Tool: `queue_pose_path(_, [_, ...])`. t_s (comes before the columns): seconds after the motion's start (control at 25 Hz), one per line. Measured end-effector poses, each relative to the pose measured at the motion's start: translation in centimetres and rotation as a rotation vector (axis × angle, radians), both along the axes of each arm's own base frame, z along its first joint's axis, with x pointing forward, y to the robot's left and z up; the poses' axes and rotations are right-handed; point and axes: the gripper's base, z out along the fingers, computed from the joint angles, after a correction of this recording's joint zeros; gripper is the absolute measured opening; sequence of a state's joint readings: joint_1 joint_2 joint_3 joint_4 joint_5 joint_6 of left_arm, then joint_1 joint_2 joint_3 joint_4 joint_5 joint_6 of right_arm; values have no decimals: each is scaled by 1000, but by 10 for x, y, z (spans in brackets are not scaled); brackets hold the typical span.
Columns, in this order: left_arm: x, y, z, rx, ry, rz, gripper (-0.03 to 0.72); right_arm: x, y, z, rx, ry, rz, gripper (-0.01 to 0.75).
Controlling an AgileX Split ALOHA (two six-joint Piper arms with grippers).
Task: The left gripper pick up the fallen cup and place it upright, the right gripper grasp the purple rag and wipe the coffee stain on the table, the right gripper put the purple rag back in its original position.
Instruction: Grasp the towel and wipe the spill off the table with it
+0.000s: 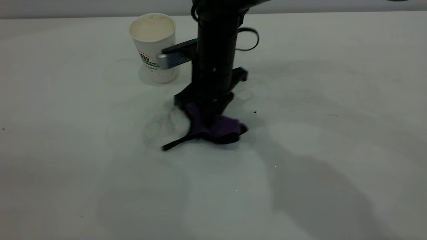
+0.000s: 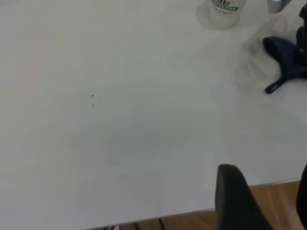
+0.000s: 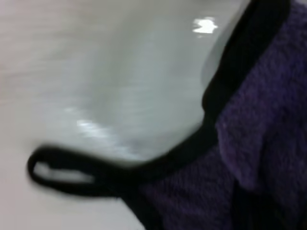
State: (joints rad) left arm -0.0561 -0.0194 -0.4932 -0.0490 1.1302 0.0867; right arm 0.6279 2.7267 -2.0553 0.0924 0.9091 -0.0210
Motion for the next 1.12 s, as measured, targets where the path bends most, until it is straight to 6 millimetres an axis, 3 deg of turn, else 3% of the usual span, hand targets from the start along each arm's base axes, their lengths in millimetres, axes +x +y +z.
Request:
queue_pose_path(0.24, [0,0,0,1,0,-1,382,29,-12,4,17,-210,-84,105])
queue_pose_path(0.48, [0,0,0,1,0,-1,382,30,-1,4,163,-218,-73,105])
queue_pose_path(0.8, [0,0,0,0,0,0,382,-10,48,-1,355,-32,-79,105])
queue_pose_path(1.12, [0,0,0,0,0,0,382,-51,87,-3,387,30,-8,105])
